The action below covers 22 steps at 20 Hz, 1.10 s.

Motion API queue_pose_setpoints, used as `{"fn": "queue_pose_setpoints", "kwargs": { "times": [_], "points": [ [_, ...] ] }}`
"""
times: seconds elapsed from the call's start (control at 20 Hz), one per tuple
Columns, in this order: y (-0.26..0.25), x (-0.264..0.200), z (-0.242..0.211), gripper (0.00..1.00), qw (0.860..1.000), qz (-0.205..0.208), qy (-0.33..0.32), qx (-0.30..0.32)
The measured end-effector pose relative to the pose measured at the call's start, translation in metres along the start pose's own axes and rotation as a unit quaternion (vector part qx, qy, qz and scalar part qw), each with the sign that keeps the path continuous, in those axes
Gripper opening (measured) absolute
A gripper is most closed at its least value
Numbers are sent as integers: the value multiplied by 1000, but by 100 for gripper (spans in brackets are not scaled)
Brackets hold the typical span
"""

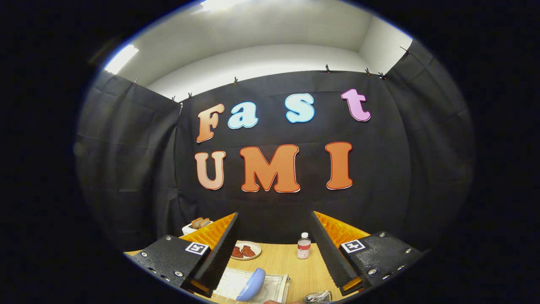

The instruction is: Take the plate from the dish rack, then take the spoon from the basket and place it into the plate.

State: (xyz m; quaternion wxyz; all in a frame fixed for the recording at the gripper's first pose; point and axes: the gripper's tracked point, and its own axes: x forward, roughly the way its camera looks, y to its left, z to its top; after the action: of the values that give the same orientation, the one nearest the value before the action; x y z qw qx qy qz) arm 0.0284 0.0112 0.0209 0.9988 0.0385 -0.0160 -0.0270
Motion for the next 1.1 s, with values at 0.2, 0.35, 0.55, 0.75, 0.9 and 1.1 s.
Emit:
{"fn": "queue_pose_setpoints", "kwargs": {
  "times": [0.2,0.35,0.55,0.75,0.9,1.1],
  "points": [
    [-2,-3,-10,98,1000,2,17,-26],
    [-4,0,-23,98,998,0,43,-39],
    [1,4,-68,98,991,9,117,-61],
    [23,11,-110,98,981,38,184,-46],
    [36,18,-147,98,964,57,256,-36],
    [48,23,-200,97,933,61,352,-36]
  ]
}}
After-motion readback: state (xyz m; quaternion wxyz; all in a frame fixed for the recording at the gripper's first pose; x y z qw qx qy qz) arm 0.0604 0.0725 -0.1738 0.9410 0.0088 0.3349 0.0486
